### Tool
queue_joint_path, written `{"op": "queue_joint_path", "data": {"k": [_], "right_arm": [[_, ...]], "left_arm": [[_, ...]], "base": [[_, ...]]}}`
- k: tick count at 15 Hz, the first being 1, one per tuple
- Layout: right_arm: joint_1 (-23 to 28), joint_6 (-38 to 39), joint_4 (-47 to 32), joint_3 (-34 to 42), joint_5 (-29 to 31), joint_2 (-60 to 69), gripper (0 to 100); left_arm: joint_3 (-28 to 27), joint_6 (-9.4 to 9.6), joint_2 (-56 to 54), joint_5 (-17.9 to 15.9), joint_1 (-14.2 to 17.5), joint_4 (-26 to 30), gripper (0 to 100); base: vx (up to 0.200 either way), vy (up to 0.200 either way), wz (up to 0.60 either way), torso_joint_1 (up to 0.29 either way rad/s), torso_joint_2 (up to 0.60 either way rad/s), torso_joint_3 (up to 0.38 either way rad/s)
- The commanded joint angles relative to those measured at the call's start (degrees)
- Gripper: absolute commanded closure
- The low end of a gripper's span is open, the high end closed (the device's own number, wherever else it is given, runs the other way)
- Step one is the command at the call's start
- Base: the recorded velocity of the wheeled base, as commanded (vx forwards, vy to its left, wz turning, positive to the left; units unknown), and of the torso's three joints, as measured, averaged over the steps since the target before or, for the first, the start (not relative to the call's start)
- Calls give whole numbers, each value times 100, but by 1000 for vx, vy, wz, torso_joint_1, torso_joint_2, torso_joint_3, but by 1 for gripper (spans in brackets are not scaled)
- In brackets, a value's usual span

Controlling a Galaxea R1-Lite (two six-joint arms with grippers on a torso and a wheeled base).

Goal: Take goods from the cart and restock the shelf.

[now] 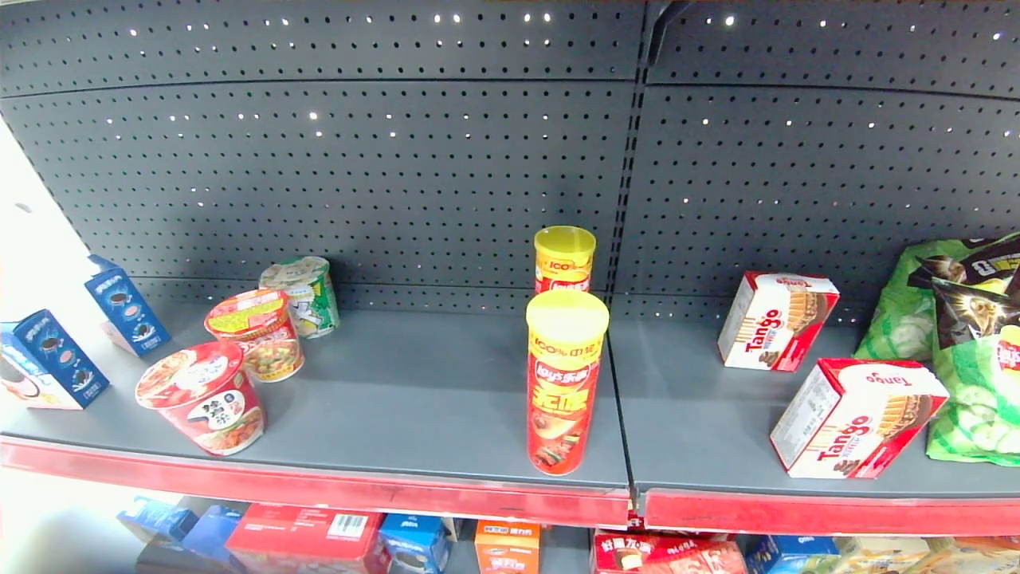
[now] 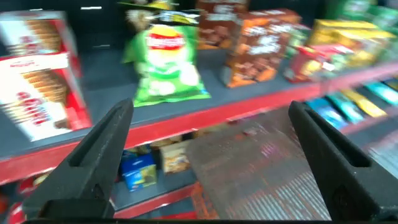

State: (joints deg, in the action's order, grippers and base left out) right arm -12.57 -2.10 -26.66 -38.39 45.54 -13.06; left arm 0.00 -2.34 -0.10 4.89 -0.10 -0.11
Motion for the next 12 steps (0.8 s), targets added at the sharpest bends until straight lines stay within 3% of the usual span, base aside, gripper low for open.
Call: {"op": "queue_joint_path", "data": {"k": [1, 4, 7, 9, 12], "right_arm": [[325, 8, -6, 139, -2, 102, 0], [589, -10, -6, 499, -2, 286, 0], [1257, -54, 636, 1712, -2260, 1156, 0], [1257, -142, 1532, 2547, -2770, 1306, 0], [1257, -107, 2341, 3338, -2955, 1306, 0]], "left_arm": [[0, -3, 19, 3, 1, 2, 0], [0, -3, 19, 3, 1, 2, 0], [0, -3, 19, 3, 1, -7, 0], [0, -3, 19, 3, 1, 2, 0], [0, -3, 19, 3, 1, -7, 0]], "base": [[0, 0, 0, 0, 0, 0], [0, 0, 0, 0, 0, 0], [0, 0, 0, 0, 0, 0], [0, 0, 0, 0, 0, 0], [0, 0, 0, 0, 0, 0]]}}
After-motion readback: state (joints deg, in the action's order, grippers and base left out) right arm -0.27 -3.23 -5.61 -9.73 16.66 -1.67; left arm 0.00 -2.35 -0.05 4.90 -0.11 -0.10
